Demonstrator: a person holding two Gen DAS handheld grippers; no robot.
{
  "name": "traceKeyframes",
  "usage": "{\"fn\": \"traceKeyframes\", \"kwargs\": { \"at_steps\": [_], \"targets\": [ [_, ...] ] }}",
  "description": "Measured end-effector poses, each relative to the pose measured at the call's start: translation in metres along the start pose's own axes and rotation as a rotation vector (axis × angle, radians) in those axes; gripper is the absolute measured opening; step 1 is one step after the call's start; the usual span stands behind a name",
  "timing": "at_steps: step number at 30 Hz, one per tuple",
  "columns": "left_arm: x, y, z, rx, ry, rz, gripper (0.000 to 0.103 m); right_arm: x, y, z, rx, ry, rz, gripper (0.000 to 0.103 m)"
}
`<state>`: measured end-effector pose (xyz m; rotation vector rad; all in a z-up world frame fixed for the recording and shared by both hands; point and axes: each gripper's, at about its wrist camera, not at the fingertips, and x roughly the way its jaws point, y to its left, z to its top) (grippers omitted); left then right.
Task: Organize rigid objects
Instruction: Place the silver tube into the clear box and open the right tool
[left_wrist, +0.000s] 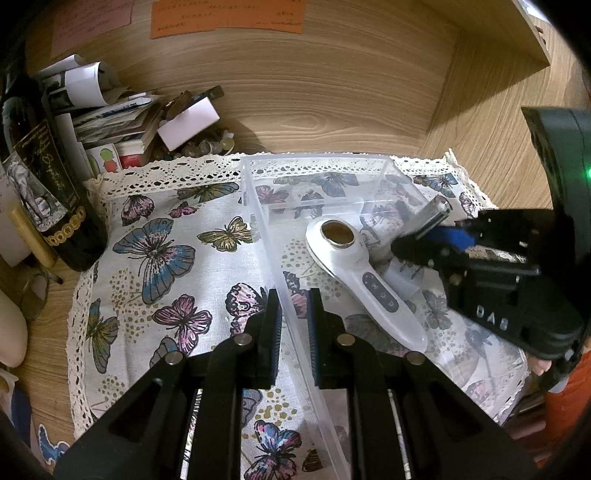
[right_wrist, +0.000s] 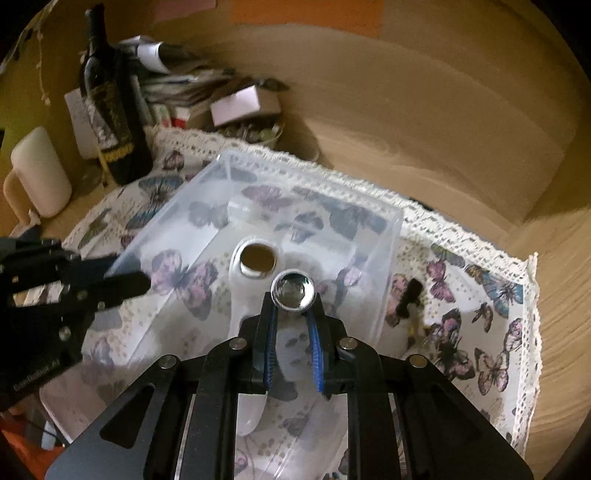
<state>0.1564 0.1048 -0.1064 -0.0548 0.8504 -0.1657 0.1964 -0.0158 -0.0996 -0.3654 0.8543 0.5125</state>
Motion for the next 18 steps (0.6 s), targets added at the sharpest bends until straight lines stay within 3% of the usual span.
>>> {"fn": "traceKeyframes", "kwargs": {
  "at_steps": [6,13,18],
  "targets": [
    [0.0,0.0,0.0,0.001,0.0,0.004,0.012,-0.002,0.004,-0.01,-0.008,0.016,0.009,0.015],
    [0.0,0.0,0.0,0.001,0.0,0.007,0.012,-0.011,0.007,-0.021,-0.009,0.027,0.031,0.031],
    [0.0,0.0,0.0,0.002,-0.001,0.01,0.012,-0.022,0.009,-0.025,-0.014,0.011,0.027,0.032]
  ]
}}
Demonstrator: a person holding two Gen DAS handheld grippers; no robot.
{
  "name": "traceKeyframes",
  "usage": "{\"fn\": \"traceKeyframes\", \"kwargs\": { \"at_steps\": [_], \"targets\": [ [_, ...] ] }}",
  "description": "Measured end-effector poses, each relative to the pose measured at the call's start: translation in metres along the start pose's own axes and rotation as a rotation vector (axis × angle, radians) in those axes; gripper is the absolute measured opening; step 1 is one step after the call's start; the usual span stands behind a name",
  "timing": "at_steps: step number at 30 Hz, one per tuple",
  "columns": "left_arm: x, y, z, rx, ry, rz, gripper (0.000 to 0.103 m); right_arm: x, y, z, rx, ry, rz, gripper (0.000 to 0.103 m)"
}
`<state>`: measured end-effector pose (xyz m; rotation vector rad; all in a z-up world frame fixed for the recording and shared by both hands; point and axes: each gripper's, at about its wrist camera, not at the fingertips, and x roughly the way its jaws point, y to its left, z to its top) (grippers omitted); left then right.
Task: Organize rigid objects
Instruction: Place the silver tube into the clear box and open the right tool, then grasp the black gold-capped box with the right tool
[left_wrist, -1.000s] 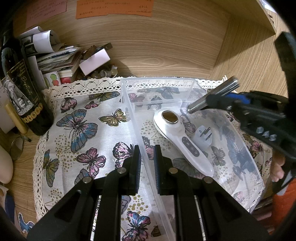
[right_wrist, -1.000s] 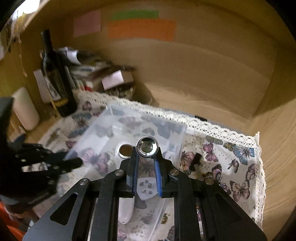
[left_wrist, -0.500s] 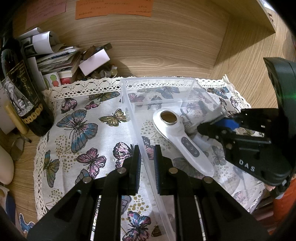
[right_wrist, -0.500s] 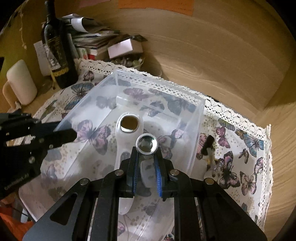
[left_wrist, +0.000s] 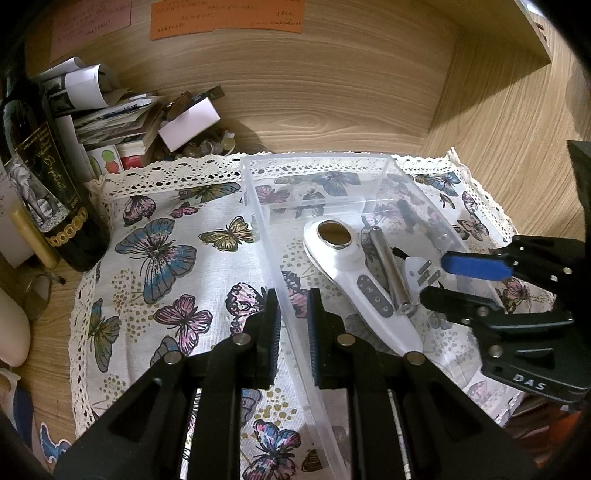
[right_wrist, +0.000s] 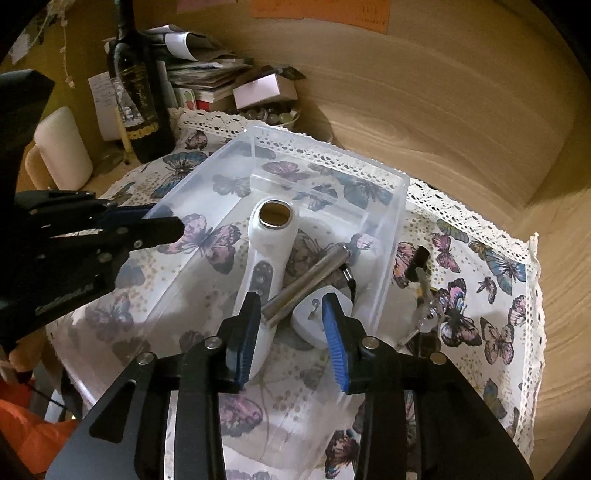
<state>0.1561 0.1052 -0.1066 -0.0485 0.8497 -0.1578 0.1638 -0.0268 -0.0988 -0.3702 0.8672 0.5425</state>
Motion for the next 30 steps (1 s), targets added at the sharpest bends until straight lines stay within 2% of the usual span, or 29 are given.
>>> {"fn": "traceKeyframes", "kwargs": {
  "at_steps": [5,10,17,25,30],
  "targets": [
    [0.0,0.0,0.0,0.0,0.0,-0.001,0.012,-0.017,-0.005,-0.002,0.014,-0.042,-0.013,0.032],
    [0.0,0.0,0.0,0.001,0.0,-0.001,0.013,-0.037,-0.018,0.001,0.052,-0.108,-0.045,0.043],
    [0.0,0.0,0.0,0.001,0.001,-0.002,0.013,-0.058,-0.054,0.002,0.139,-0.174,-0.125,0.05],
    [0.0,0.001,0.0,0.005,0.002,0.0,0.012,-0.03,-0.098,-0.009,0.245,-0.083,-0.17,0.05],
    [-0.001,0.002,0.0,0.006,0.005,-0.002,0.013,-0.003,-0.117,-0.024,0.296,0.006,-0.142,0.05]
  ]
}}
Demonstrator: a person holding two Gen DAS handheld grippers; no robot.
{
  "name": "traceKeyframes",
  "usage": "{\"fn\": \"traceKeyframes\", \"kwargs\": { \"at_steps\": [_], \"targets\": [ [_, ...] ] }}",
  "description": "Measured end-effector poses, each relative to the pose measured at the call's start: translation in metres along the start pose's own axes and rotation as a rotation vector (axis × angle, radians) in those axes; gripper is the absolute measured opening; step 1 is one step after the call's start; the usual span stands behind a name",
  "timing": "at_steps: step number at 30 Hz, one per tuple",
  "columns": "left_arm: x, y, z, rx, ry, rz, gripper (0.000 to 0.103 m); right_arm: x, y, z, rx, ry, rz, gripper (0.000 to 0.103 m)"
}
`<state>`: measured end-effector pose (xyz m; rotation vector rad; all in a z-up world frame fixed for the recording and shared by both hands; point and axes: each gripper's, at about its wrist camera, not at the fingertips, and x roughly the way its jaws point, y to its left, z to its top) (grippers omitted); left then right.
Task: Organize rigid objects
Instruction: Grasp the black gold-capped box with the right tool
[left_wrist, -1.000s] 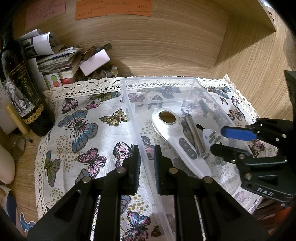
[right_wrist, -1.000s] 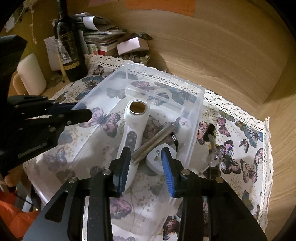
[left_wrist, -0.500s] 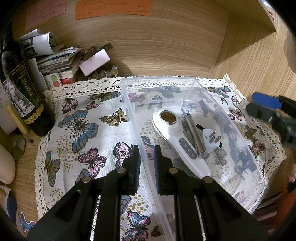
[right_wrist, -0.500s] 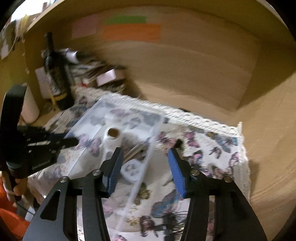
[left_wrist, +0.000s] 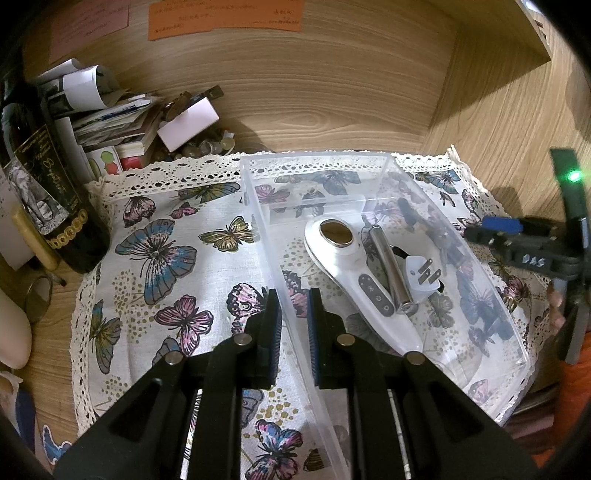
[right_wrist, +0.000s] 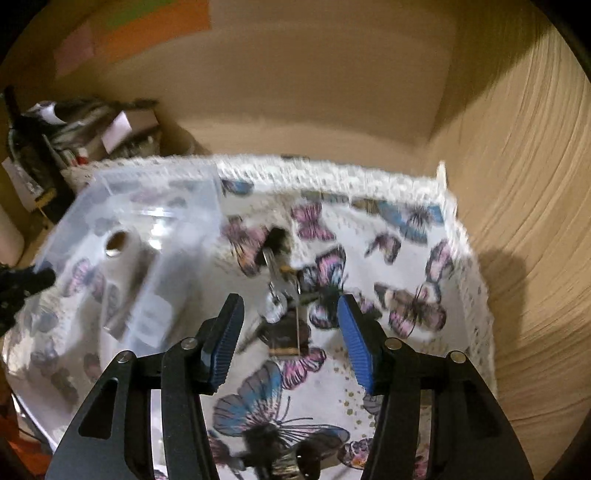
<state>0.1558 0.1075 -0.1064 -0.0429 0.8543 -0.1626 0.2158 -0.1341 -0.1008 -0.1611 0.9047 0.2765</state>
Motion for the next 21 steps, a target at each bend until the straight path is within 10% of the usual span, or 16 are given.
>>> {"fn": "traceKeyframes", "kwargs": {
  "at_steps": [12,21],
  "targets": [
    [0.001,-0.001,0.001,-0.002,0.0,-0.002,0.013,0.043,-0.005,-0.015,-0.021,0.166,-0.014,0.049],
    [0.001,-0.001,0.001,-0.003,0.001,-0.003,0.013,0.053,0.005,-0.001,-0.061,0.148,-0.01,0.021]
  ]
}}
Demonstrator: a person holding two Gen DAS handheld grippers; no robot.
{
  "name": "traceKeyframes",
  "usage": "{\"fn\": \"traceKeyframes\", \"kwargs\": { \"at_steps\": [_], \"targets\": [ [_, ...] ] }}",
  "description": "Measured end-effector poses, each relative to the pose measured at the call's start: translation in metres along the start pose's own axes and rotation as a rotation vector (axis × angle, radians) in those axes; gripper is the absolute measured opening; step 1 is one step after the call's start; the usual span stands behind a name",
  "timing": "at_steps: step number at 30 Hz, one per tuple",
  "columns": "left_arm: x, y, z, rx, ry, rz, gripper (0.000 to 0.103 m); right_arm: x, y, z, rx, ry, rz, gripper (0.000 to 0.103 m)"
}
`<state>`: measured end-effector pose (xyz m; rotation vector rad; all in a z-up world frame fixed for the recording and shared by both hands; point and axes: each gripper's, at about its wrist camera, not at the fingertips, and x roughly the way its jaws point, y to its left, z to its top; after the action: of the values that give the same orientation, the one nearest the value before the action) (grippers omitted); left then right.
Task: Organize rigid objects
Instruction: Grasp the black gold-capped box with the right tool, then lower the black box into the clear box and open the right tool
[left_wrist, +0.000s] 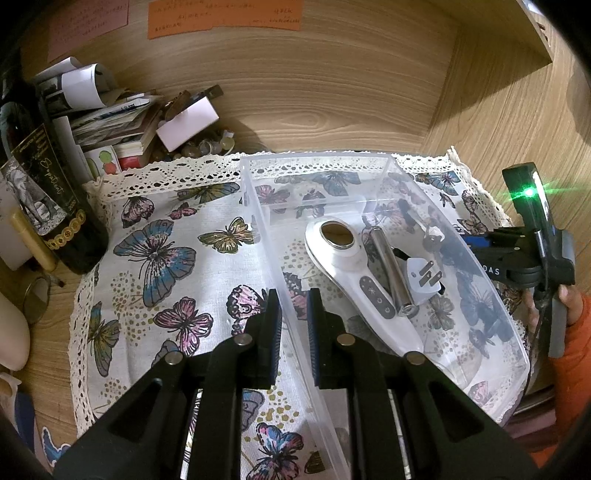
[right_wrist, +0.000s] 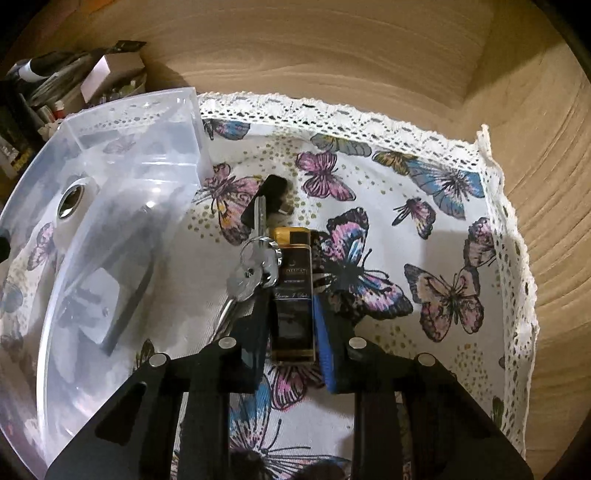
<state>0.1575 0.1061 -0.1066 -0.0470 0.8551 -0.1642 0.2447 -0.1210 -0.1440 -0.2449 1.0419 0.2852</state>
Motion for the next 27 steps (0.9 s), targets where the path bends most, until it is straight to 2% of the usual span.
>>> {"fn": "traceKeyframes", "kwargs": {
  "at_steps": [4,14,20,27],
  "targets": [
    [0.0,0.0,0.0,0.001,0.0,0.001,0.013,-0.004,-0.002,0.0,0.03,-0.018,0.002,0.021],
    [0.001,-0.001,0.001,0.006,0.0,0.005,0.013,-0.066,-0.004,-0.007,0.053,-0.174,0.005,0.021],
    [0.001,-0.001,0.001,0.008,0.0,0.006,0.013,-0.092,0.019,-0.002,0.007,-0.266,0.026,0.021],
    [0.001,-0.001,0.001,0.011,-0.001,0.008,0.013,-0.11,0.046,0.0,-0.057,-0.328,0.07,0.021]
  ]
}}
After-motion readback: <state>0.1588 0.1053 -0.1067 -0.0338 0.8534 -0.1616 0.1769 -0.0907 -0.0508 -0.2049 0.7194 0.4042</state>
